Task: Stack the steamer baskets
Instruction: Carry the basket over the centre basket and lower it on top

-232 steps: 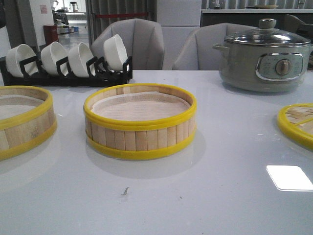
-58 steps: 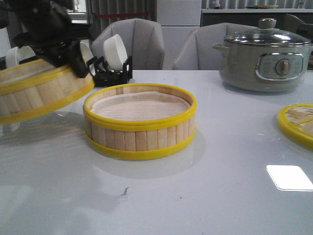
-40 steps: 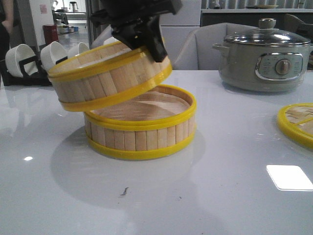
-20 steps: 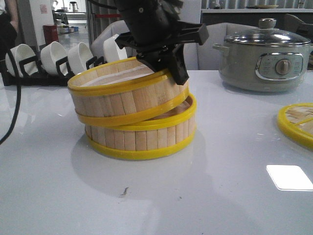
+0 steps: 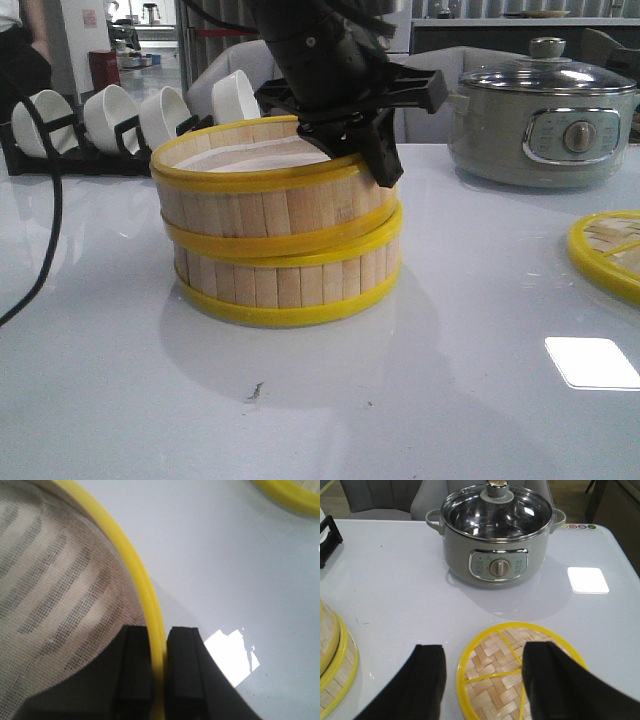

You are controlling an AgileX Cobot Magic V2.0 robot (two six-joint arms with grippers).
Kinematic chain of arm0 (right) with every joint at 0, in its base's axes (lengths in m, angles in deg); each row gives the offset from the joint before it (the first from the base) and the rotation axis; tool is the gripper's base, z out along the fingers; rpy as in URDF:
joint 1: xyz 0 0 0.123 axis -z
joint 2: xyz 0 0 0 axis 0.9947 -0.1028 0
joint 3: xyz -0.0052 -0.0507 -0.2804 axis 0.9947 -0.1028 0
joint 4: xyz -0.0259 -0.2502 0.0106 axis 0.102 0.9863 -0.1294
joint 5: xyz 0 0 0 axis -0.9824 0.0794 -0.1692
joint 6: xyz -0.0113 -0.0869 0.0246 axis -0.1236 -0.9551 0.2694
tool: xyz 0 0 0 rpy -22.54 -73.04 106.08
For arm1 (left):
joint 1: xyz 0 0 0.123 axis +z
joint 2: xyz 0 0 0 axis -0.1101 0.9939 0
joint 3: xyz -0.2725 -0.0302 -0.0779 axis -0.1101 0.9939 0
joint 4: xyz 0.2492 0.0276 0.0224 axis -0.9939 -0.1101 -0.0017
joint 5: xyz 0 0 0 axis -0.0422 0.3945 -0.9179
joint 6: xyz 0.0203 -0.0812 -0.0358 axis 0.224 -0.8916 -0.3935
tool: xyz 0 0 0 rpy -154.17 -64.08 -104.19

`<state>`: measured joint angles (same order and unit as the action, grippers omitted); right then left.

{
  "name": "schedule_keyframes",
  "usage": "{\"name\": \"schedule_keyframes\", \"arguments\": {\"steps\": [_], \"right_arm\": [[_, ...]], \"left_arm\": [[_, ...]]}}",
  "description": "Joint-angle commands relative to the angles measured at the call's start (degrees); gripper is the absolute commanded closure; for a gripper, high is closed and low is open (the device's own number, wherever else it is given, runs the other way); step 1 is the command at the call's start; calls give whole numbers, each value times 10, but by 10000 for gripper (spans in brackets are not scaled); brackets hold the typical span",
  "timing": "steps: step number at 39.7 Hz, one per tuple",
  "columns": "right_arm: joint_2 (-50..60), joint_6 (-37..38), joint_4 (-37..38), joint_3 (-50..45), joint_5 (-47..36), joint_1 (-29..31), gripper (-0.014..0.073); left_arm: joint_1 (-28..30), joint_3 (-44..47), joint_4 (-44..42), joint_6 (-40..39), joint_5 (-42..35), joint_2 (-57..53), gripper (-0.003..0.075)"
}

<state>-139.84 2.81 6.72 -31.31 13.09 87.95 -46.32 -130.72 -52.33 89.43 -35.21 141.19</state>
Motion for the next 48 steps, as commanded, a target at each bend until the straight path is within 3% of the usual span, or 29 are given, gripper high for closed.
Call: {"name": "schedule_keyframes", "arguments": {"steps": [1, 48], "right_arm": [[4, 1, -3, 23, -51, 2, 132], [4, 1, -3, 23, -49, 2, 132]], "left_arm": [[-9, -21, 22, 1, -53, -31, 634], [-29, -54, 21, -2, -49, -31, 634]]}}
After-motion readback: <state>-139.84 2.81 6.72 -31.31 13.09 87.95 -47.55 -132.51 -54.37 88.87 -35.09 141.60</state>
